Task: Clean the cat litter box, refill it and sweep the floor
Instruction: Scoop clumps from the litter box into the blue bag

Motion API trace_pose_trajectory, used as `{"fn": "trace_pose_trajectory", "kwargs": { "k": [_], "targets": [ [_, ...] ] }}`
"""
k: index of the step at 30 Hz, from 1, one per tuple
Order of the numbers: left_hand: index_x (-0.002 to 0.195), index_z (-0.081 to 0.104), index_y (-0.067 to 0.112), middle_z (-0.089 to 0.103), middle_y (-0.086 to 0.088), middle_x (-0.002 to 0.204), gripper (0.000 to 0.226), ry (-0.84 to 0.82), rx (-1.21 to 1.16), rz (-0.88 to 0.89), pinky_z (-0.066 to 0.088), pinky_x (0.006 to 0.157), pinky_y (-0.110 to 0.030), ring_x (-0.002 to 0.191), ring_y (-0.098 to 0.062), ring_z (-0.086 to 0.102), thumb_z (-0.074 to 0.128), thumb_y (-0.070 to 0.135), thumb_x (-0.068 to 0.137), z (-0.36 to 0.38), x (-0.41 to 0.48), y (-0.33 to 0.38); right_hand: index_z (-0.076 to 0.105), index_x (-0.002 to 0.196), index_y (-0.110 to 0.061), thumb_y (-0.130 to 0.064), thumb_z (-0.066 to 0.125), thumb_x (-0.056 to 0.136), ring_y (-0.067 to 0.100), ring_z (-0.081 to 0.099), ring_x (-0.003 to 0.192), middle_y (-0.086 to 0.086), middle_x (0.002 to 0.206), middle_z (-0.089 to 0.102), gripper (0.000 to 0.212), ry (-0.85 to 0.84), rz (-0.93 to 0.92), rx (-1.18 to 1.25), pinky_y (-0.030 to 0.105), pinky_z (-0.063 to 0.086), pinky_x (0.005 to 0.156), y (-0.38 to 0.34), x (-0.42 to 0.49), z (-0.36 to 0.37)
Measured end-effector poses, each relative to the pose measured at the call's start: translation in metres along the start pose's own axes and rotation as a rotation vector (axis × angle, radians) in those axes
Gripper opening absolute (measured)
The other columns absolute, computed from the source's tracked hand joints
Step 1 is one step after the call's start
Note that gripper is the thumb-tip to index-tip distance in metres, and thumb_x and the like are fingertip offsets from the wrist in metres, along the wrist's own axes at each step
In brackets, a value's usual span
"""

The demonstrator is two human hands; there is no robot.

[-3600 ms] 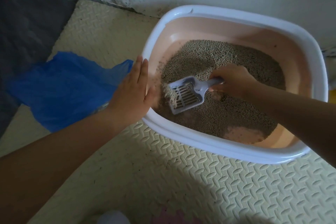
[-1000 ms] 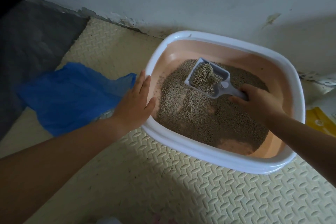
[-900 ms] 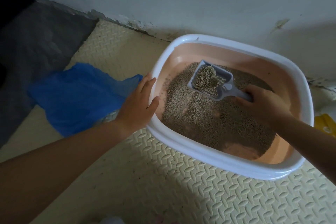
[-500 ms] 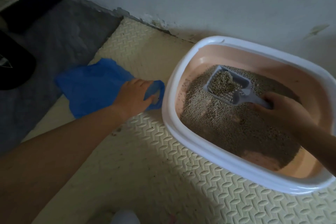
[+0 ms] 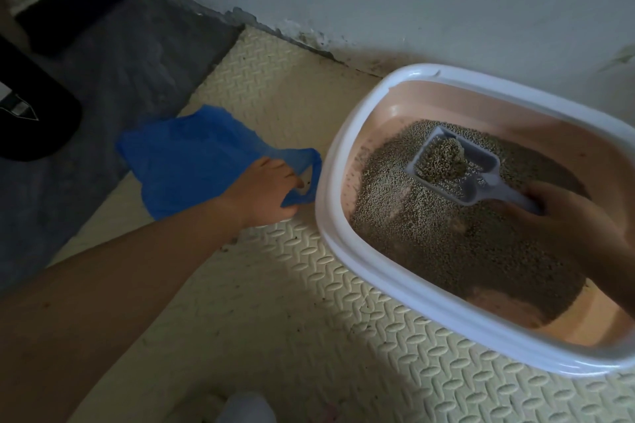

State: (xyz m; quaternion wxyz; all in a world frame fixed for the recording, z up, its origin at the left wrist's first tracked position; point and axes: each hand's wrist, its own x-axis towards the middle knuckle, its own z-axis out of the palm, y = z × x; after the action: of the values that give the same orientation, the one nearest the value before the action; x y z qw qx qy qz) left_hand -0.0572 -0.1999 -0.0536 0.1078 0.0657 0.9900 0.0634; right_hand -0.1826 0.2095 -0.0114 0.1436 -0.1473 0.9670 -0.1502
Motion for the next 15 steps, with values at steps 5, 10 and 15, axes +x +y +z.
{"fn": "trace_pose_trajectory", "kwargs": {
  "k": [5,10,15],
  "targets": [
    [0.078,0.07,0.025,0.063,0.007,0.071,0.008,-0.009,0.059,0.092,0.037,0.067,-0.029,0.074,-0.019,0.059,0.074,0.023,0.071,0.001,-0.007,-0.009,0.051,0.07,-0.023,-0.046,0.062,0.083,0.021,0.053,0.051,0.002,0.056,0.054,0.029,-0.001,0.011,-0.021,0.036,0.043,0.051,0.0,0.001,0.0],
    [0.082,0.074,0.02,0.066,0.006,0.074,0.022,0.116,0.096,0.13,0.042,0.07,-0.03,0.074,-0.019,0.06,0.052,0.023,0.079,0.006,-0.011,-0.021,0.049,0.068,-0.023,-0.039,0.062,0.084,0.022,0.052,0.051,0.003,0.055,0.053,0.027,-0.024,-0.007,-0.002,0.034,0.039,0.051,-0.004,0.0,-0.002],
    [0.082,0.072,0.01,0.067,-0.004,0.075,0.019,0.382,0.003,-0.062,0.046,0.057,-0.037,0.074,-0.027,0.056,0.054,0.012,0.076,-0.026,-0.017,-0.03,0.049,0.067,-0.022,-0.038,0.06,0.085,0.018,0.051,0.051,0.001,0.056,0.053,0.028,-0.015,-0.012,-0.013,0.029,0.032,0.047,-0.011,-0.001,-0.008]
  ]
}}
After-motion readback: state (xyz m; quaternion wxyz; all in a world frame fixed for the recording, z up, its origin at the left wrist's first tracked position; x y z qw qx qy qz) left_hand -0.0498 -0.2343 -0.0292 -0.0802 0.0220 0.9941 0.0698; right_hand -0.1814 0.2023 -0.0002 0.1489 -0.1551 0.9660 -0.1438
